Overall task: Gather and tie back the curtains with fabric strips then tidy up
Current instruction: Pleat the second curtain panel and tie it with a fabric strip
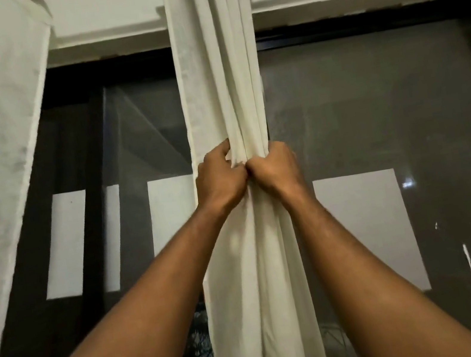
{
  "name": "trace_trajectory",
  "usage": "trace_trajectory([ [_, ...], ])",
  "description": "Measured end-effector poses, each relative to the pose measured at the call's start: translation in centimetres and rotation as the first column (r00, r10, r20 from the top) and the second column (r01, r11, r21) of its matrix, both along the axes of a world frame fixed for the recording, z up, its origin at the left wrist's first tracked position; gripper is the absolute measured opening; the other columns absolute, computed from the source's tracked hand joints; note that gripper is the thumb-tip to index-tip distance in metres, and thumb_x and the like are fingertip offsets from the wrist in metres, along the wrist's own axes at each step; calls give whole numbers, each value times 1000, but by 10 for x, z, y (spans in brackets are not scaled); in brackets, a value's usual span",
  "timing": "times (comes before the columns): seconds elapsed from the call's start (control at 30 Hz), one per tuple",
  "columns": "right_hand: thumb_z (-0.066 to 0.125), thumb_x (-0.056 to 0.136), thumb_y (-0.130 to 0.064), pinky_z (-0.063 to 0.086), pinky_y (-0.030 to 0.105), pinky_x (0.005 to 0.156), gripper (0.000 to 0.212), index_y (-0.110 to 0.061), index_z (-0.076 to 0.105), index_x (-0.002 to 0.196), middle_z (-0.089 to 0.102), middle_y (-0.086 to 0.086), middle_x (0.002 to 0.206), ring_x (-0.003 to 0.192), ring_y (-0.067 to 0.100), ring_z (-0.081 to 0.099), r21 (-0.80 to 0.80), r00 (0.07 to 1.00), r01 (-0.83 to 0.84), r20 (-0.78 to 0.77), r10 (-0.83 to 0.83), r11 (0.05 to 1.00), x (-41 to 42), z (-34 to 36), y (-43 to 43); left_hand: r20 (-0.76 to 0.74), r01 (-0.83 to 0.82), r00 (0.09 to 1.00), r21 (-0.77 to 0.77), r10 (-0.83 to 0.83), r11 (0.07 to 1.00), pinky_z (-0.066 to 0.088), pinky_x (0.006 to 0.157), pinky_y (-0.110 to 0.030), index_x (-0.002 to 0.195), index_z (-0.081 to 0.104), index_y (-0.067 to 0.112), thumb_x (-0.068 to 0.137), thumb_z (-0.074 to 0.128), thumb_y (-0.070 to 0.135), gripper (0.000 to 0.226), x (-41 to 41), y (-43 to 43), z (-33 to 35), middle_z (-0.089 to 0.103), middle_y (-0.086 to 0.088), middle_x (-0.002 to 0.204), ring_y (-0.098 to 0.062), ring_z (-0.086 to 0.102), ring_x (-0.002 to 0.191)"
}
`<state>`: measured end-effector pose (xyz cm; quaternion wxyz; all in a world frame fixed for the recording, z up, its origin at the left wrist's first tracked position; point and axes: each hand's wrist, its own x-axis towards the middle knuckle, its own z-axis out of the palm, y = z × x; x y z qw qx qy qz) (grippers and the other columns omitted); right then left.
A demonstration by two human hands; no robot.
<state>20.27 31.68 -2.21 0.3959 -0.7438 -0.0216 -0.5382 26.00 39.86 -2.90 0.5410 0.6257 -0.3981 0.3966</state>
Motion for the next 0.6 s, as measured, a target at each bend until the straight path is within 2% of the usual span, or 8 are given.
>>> trace_trajectory([
  [0.07, 62, 66, -23, 57, 37, 78, 43, -15, 69, 108, 72, 3, 99, 92, 23, 68, 11, 990, -137, -20, 137, 990, 4, -11, 3, -90, 86, 991, -99, -95, 991, 55, 87, -40, 112, 69, 21, 86, 58, 21, 29, 7, 6, -16, 73, 5, 101, -14, 68, 92],
  [0.13, 61, 63, -21, 55, 31, 72, 50, -13, 68, 112, 72, 3, 100, 89, 18, 68, 39, 967, -252, -28, 253, 967, 6, -22, 2, -138, 149, 976, -146, -169, 978, 56, 87, -41, 105, 72, 13, 89, 61, 22, 22, 12, 12, -27, 74, 1, 95, -16, 69, 89],
  [0.23, 55, 76, 0, 58, 36, 77, 42, -13, 65, 115, 72, 4, 100, 87, 17, 68, 59, 936, -345, -50, 348, 937, 10, -37, -1, -180, 291, 927, -206, -328, 934, 56, 88, -38, 103, 73, 11, 89, 64, 21, 19, 13, 19, -36, 73, -3, 97, -19, 70, 91],
  [0.3, 52, 75, 7, 58, 40, 82, 47, -16, 61, 115, 71, 2, 101, 91, 19, 67, 65, 922, -376, -71, 380, 924, 11, -48, 0, -234, 372, 874, -240, -425, 897, 56, 85, -36, 103, 72, 12, 90, 62, 20, 18, 13, 22, -41, 72, -4, 102, -21, 68, 95],
  [0.37, 53, 75, 8, 58, 35, 79, 51, -17, 55, 120, 68, 0, 103, 93, 17, 66, 73, 906, -408, -92, 414, 910, 13, -60, 1, -304, 429, 817, -248, -490, 869, 54, 80, -32, 108, 67, 14, 93, 54, 26, 23, 13, 23, -50, 70, -3, 107, -21, 65, 100],
  [0.47, 55, 75, 5, 54, 28, 75, 55, -17, 46, 124, 62, -1, 104, 94, 16, 62, 111, 891, -426, -123, 438, 898, 16, -77, 4, -375, 572, 661, -310, -650, 760, 56, 85, -42, 127, 55, 14, 97, 43, 42, 43, 13, 24, -73, 66, -10, 118, -28, 65, 107],
  [0.53, 56, 67, -3, 55, 34, 82, 65, -18, 44, 129, 63, 1, 110, 100, 18, 62, 108, 883, -427, -162, 440, 898, 19, -89, 7, -398, 623, 591, -329, -702, 710, 55, 89, -45, 133, 51, 14, 99, 35, 47, 51, 10, 24, -90, 65, -13, 120, -30, 64, 108],
  [0.6, 56, 64, -6, 56, 38, 86, 72, -20, 45, 134, 65, 1, 114, 104, 18, 64, 108, 866, -439, -213, 452, 892, 24, -105, 10, -416, 664, 549, -310, -725, 680, 52, 96, -42, 130, 54, 14, 99, 29, 50, 53, 7, 22, -107, 68, -8, 116, -26, 64, 111],
])
